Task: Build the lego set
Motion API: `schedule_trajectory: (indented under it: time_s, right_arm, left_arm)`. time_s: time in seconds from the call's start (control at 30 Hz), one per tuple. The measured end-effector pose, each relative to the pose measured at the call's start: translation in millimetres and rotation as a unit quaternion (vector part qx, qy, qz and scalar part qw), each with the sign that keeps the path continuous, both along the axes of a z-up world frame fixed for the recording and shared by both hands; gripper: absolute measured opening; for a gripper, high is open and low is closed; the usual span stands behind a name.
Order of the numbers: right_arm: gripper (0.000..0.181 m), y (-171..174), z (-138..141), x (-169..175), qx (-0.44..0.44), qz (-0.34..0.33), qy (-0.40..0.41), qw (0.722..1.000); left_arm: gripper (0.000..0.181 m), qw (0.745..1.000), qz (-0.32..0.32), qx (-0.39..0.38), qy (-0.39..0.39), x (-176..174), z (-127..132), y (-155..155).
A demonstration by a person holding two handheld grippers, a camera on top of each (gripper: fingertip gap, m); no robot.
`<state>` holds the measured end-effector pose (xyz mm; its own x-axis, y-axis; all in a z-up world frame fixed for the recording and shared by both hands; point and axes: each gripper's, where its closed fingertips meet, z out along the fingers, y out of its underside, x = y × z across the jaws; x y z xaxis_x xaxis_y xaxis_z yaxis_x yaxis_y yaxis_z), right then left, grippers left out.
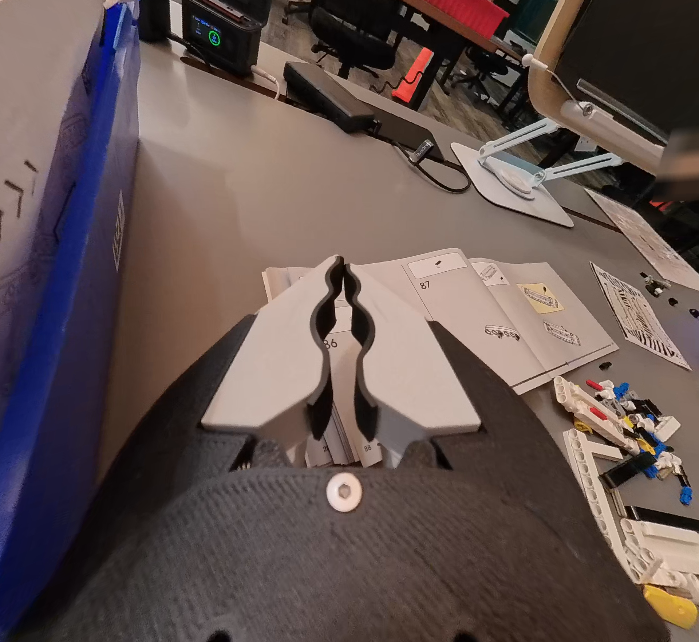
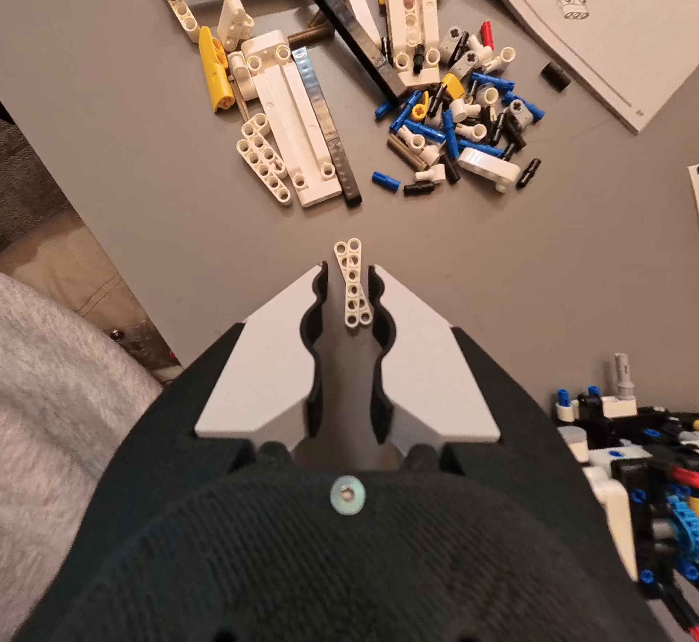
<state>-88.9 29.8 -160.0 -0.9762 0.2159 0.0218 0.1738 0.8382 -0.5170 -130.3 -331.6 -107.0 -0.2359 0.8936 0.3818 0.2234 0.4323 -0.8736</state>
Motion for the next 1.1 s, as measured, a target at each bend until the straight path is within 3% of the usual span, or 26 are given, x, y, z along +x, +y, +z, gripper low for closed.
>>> schedule_trajectory:
  time_s: [1.1]
  right_arm:
    - [0.007,13.4,-7.5,28.0,0.050,0.021,-0.018,0.998]
  left_arm:
    - [0.000,1.000,-0.008,0.014,0.000,-0.9,-1.6,2.1]
